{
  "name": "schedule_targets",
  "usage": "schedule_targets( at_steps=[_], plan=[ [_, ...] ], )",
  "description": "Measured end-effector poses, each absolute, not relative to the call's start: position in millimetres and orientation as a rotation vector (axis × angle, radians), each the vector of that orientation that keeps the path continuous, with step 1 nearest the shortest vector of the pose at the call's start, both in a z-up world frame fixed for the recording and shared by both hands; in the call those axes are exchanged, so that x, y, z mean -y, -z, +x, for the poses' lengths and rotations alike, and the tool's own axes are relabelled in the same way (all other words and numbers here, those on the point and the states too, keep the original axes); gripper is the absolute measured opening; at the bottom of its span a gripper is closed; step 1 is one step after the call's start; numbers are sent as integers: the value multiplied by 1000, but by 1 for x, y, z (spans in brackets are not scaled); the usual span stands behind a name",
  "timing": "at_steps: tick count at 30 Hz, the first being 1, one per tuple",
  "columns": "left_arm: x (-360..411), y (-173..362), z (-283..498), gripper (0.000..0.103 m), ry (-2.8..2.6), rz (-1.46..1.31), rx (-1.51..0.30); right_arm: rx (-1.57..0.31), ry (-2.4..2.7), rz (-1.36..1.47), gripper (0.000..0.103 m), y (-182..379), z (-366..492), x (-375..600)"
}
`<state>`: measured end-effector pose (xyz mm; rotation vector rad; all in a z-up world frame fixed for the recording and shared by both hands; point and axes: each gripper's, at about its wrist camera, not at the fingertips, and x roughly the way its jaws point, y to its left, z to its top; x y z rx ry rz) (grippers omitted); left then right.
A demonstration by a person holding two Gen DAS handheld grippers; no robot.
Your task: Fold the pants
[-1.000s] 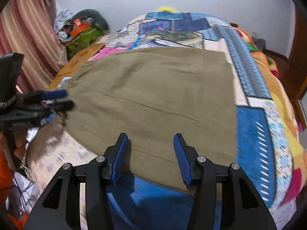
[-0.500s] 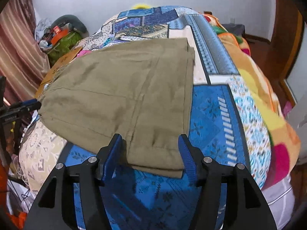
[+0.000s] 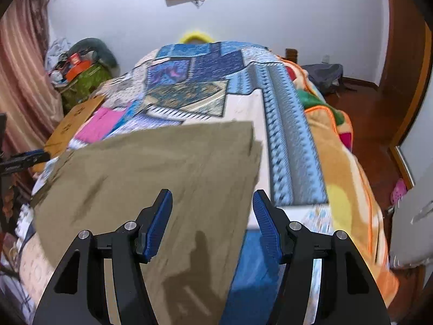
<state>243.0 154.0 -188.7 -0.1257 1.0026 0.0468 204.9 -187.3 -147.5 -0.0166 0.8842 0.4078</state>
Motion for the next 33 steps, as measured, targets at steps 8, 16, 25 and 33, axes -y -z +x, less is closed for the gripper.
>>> schedule_targets(
  at_steps=[8,16,25,33],
  plan=[
    [-150,222,277,74,-3,-134,-1070,-899,-338,10,58,178,285,192],
    [-159,242,280,75,36,-237,-1064,-961,-363,5,46,215,354,168],
    [-172,239,270,75,-88,-292,-1006,-1046,-338,-93,30,238,366,148],
    [-165,189,256,74,-96,-188,-926,-1028,-456,-105,48,177,330,133]
  ],
)
